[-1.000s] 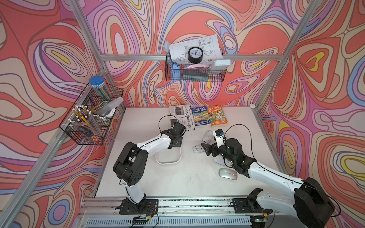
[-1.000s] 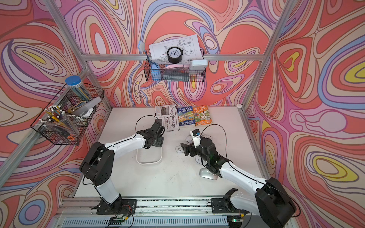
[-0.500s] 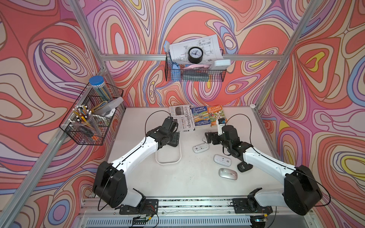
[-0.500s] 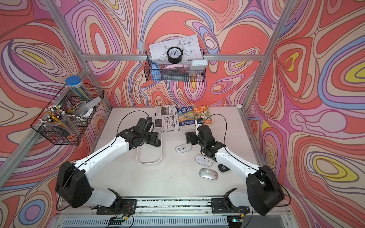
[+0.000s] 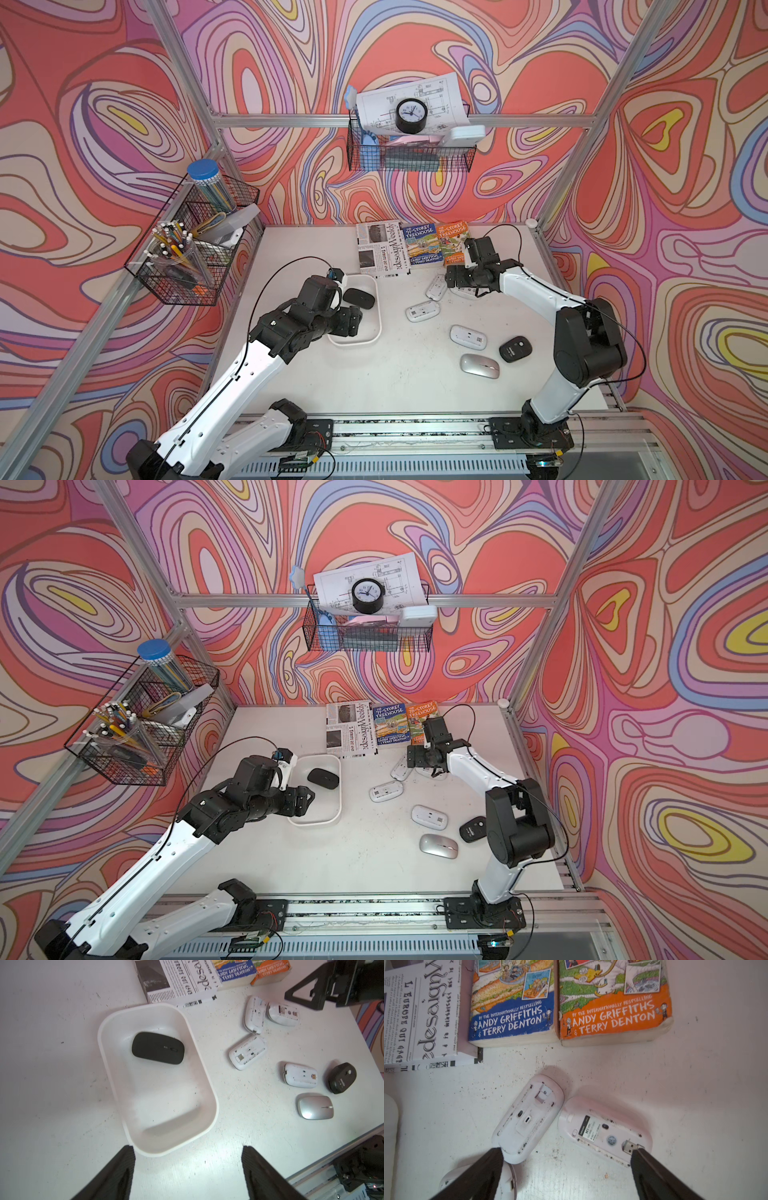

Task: Put the mouse in the storage box
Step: Pick up the mouse from the center of the board.

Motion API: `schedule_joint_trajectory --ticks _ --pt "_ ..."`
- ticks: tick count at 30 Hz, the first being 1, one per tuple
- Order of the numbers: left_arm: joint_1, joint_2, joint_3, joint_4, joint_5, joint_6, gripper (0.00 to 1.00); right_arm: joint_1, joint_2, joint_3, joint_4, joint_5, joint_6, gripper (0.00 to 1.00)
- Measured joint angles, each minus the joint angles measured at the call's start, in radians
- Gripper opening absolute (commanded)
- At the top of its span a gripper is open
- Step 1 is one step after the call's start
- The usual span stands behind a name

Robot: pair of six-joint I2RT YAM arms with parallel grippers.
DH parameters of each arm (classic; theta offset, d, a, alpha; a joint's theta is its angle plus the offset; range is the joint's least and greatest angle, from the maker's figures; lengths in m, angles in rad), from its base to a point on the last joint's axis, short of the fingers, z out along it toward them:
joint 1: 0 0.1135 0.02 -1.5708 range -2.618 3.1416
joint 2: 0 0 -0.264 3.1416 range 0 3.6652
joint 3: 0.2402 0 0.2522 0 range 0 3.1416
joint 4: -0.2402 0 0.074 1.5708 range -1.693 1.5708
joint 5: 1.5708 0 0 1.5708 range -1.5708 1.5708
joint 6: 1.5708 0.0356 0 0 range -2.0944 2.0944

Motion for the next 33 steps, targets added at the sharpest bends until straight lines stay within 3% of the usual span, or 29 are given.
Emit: schedule_joint_trajectory --ticks 8,18,26,33 --pt "0.0 -0.123 -0.097 -0.01 0.017 0.0 0.8 -0.07 0.117 0.077 -0.041 -0.048 -0.079 0.98" --pt "0.0 -0.135 -0.098 -0.014 0.006 0.001 0.81 -0.088 0.275 0.208 -0.101 -0.139 -0.106 0.98" --pt "0.0 -0.162 -0.098 -0.014 -0.005 0.001 0.81 -0.088 0.305 0.25 -0.126 -0.177 -0.116 0.98" --pt "0.0 -0.163 -0.103 -0.014 -0.01 0.001 0.81 -0.089 0.275 0.157 -0.12 -0.188 -0.089 0.98"
